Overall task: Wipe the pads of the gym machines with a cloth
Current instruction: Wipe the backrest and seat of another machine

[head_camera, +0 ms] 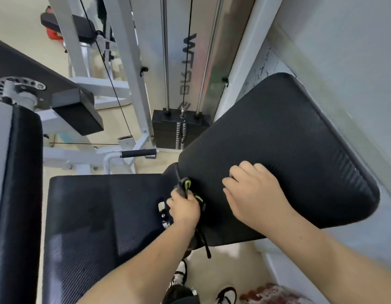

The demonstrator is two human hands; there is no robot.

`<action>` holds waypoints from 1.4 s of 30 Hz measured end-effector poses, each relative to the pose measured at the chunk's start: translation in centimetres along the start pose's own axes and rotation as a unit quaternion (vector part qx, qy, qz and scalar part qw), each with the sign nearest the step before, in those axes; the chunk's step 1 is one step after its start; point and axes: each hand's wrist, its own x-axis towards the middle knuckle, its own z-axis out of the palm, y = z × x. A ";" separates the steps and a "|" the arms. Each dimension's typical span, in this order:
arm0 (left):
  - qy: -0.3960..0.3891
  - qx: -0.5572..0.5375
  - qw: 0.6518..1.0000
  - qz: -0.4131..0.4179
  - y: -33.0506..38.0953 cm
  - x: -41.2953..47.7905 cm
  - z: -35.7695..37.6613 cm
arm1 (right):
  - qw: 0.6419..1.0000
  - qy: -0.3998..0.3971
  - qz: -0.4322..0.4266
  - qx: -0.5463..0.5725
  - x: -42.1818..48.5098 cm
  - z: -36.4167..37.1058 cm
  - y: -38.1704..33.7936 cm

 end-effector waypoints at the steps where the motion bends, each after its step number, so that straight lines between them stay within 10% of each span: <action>1: 0.004 -0.007 1.000 0.016 1.8 1.2 -0.3 | 1.000 0.012 0.000 0.000 -0.5 0.2 -0.2; 6: 0.021 0.009 0.968 0.251 9.4 2.6 -0.6 | 1.000 0.019 0.015 -0.008 -2.1 0.4 -1.1; 14: -0.018 -0.022 0.962 0.271 -2.9 -12.4 1.8 | 0.999 0.032 0.021 -0.008 -9.7 -1.2 -3.3; 17: -0.098 -0.035 0.941 0.321 -4.7 -17.7 1.3 | 0.980 0.053 0.154 0.114 -15.0 -2.1 -5.3; 22: -0.174 -0.125 0.954 0.211 -3.9 -20.6 -2.0 | 0.761 0.070 0.466 0.446 -18.9 -2.6 -6.2; 27: -0.290 -0.120 0.940 0.132 -2.2 -24.0 -6.3 | 0.462 0.005 0.444 0.767 -19.2 -4.8 -8.3; 30: -0.418 -0.067 0.896 0.136 -0.4 -25.6 -7.4 | 0.418 0.083 0.467 0.775 -19.3 -3.8 -9.2; 33: -0.454 0.000 0.880 0.138 1.8 -24.4 -7.9 | 0.297 0.180 0.556 0.755 -19.3 -2.8 -8.6; 36: -0.354 0.181 0.854 0.335 4.2 -21.2 -7.9 | 0.248 0.258 0.627 0.692 -18.8 -3.1 -7.4; 38: -0.260 0.285 0.777 0.498 6.8 -19.2 -7.7 | 0.240 0.330 0.641 0.650 -17.5 -4.1 -5.8; 42: -0.184 0.333 0.651 0.657 11.9 -17.2 -5.3 | 0.324 0.463 0.593 0.574 -14.4 -6.5 -1.6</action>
